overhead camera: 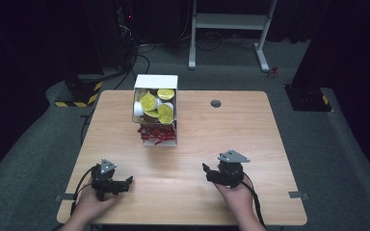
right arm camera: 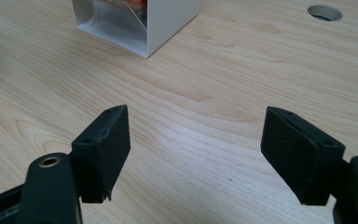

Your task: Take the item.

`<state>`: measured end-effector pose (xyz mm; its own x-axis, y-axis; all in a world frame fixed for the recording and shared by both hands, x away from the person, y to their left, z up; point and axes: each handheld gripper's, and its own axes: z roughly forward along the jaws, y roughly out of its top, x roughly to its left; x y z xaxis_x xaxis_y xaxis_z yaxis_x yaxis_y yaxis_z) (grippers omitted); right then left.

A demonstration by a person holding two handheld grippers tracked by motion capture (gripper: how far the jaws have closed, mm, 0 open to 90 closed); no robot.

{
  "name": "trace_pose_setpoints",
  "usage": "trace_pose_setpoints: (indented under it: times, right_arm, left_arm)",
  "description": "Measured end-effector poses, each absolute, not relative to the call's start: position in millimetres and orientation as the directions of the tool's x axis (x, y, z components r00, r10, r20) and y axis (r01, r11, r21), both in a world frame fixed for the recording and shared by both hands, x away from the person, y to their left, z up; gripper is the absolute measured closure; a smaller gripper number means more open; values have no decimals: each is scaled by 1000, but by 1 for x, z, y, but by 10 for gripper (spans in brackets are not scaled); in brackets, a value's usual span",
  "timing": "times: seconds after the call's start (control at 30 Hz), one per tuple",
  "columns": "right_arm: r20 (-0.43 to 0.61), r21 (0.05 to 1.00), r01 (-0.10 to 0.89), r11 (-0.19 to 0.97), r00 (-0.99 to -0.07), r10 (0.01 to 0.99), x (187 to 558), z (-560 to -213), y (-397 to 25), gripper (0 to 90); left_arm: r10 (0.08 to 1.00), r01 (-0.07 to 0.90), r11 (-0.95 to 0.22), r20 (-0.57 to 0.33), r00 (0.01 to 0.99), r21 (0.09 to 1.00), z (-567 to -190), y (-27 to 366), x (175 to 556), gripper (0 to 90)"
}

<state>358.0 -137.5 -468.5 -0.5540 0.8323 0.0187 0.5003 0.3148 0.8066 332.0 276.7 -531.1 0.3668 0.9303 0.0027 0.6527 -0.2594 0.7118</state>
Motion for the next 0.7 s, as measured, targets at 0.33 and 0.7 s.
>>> trace_pose_setpoints:
  times: [0.33,0.7]
  right_arm:
    - [37,809,499,309,-568,822,367,-461,-128,290]
    - [42,815,505,286,-543,839,377,-454,-117,364]
  left_arm:
    - [930,653,-260,3,367,712,-531,277,332,6]
    - [930,653,-259,3,367,712,-531,277,332,6]
